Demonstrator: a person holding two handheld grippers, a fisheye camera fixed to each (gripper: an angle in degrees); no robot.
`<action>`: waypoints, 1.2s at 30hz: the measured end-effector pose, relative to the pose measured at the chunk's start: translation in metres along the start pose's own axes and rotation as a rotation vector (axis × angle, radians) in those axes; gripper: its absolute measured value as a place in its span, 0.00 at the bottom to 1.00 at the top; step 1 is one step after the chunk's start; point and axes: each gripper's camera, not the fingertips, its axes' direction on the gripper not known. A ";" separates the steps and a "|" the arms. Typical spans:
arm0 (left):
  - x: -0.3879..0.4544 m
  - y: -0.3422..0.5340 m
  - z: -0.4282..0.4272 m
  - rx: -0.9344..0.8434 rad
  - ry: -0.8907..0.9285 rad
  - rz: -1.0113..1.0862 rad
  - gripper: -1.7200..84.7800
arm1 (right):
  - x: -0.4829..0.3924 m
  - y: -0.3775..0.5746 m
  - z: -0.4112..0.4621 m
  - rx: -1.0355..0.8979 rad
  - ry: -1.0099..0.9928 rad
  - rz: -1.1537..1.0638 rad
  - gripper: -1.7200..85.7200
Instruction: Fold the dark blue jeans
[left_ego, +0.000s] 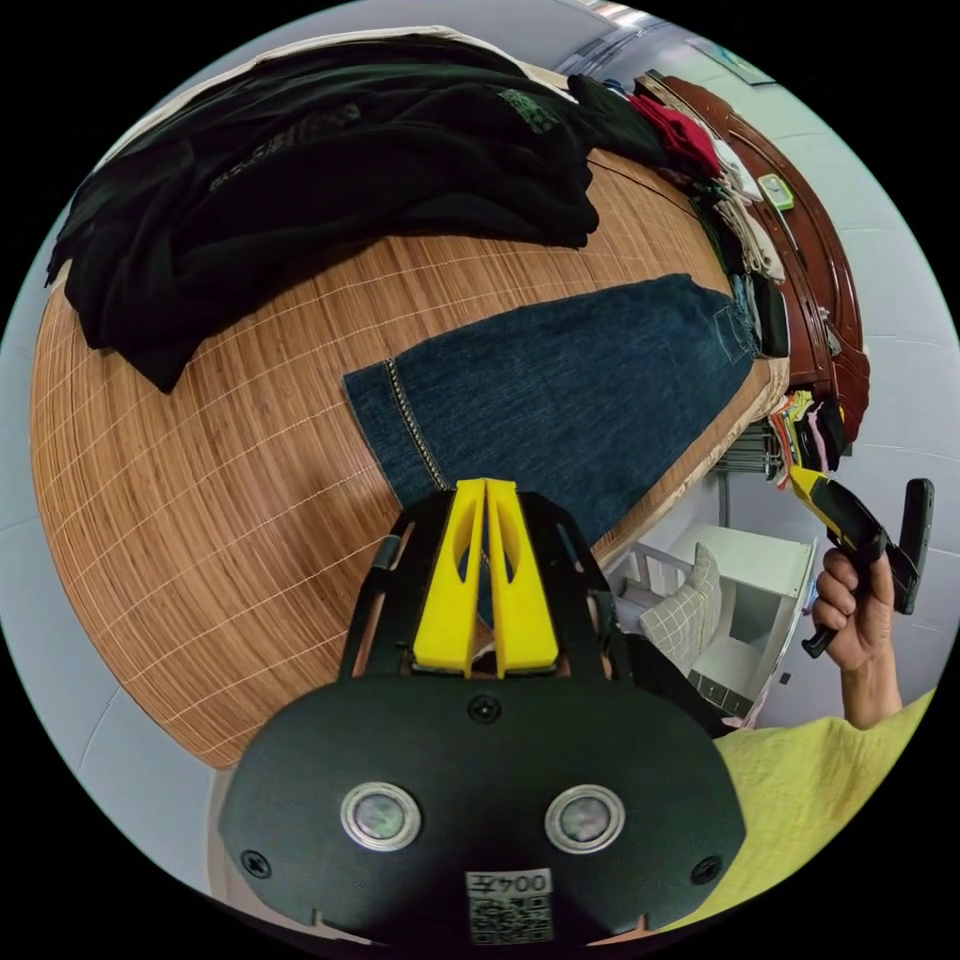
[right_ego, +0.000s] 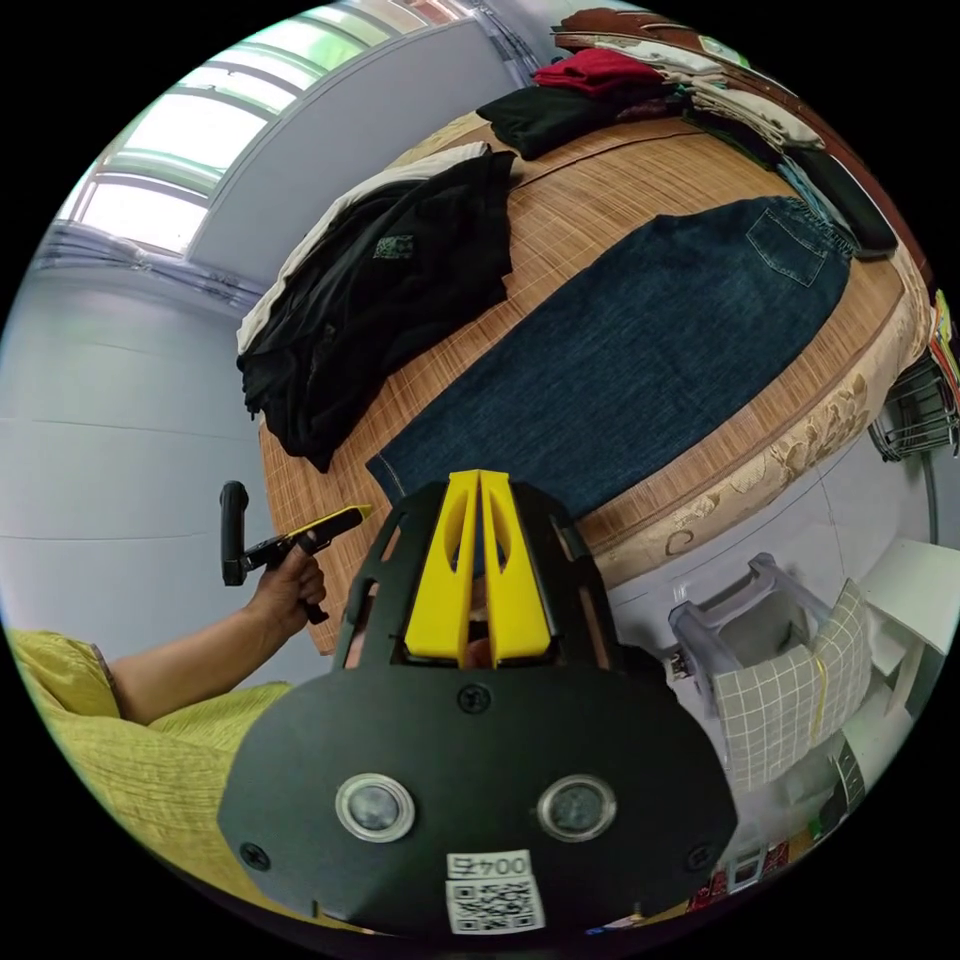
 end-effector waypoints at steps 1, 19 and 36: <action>0.004 -0.002 -0.002 -0.007 -0.002 0.006 0.02 | 0.002 0.000 -0.001 -0.004 -0.003 0.005 0.01; 0.060 -0.006 -0.055 -0.087 -0.047 0.100 0.02 | 0.024 -0.005 -0.019 -0.030 -0.075 0.064 0.01; 0.135 0.014 -0.135 -0.092 -0.066 0.169 0.02 | 0.025 -0.037 -0.086 0.007 -0.073 0.039 0.13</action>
